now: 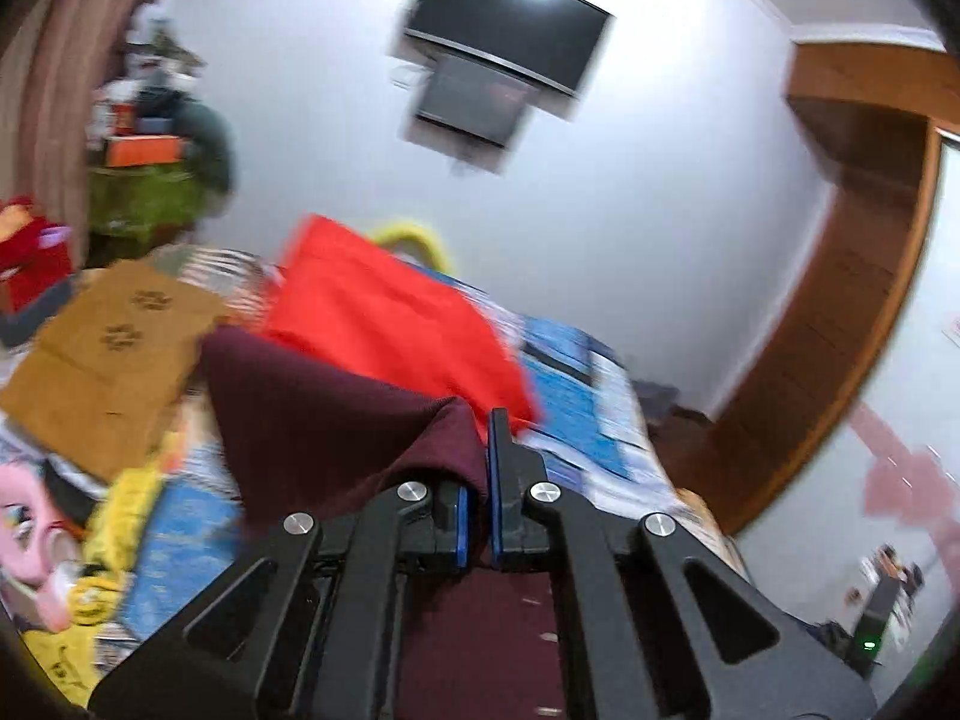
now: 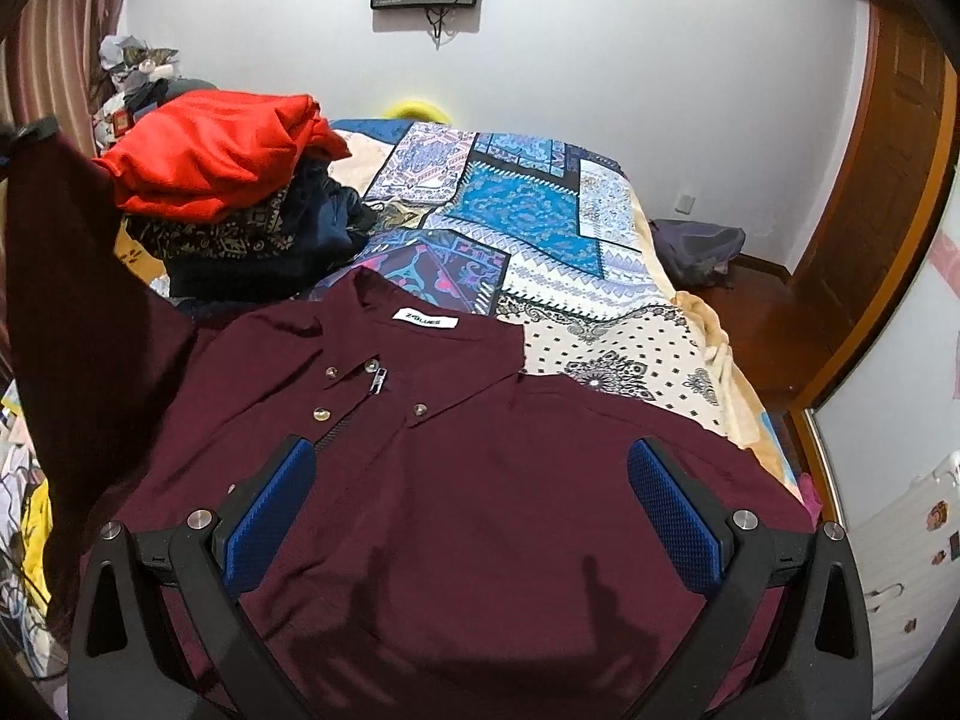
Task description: Fold large clothes
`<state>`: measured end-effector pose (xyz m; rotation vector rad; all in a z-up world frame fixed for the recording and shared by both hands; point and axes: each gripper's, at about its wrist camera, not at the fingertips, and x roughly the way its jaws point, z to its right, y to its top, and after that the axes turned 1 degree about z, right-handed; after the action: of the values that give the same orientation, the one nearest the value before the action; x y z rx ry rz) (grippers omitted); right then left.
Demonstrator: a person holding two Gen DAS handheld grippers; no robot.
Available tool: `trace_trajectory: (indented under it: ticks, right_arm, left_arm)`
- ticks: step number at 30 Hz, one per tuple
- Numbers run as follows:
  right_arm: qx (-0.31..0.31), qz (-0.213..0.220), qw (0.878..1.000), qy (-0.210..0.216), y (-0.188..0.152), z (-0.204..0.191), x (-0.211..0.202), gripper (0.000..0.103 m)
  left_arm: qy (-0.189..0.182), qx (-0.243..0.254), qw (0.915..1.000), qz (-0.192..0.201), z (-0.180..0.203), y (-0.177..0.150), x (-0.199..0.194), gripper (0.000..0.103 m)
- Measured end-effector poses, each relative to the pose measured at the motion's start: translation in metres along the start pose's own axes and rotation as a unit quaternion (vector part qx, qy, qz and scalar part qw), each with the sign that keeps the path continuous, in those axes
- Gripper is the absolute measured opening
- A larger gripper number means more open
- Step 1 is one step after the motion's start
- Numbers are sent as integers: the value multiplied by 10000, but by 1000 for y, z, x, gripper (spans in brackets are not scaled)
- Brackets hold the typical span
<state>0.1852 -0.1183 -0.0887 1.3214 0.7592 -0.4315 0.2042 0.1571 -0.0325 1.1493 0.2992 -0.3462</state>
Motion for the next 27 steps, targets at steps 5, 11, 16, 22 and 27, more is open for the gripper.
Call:
trace_trajectory:
  ticks: [5, 11, 16, 22, 27]
  right_arm:
    - [106, 42, 9999, -41, -4, 16, -6, 103]
    - [292, -27, 9995, -80, -10, 34, -6, 103]
    - [458, -131, 9988, -107, -17, 47, -3, 103]
    - [398, -227, 9987, -211, -23, 51, -1, 103]
    - [300, -300, 9990, -168, -25, 50, -1, 103]
  left_arm:
    - [-609, 406, 9959, -530, 60, -27, 26, 4]
    - [-1181, 703, 9758, -1699, 108, -85, 69, 4]
    - [-1381, 996, 9498, -2623, 127, -145, 91, 4]
    - [-1294, 1567, 9265, -3167, 146, -191, 96, 6]
    - [-1222, 1703, 9227, -3236, 142, -193, 87, 35]
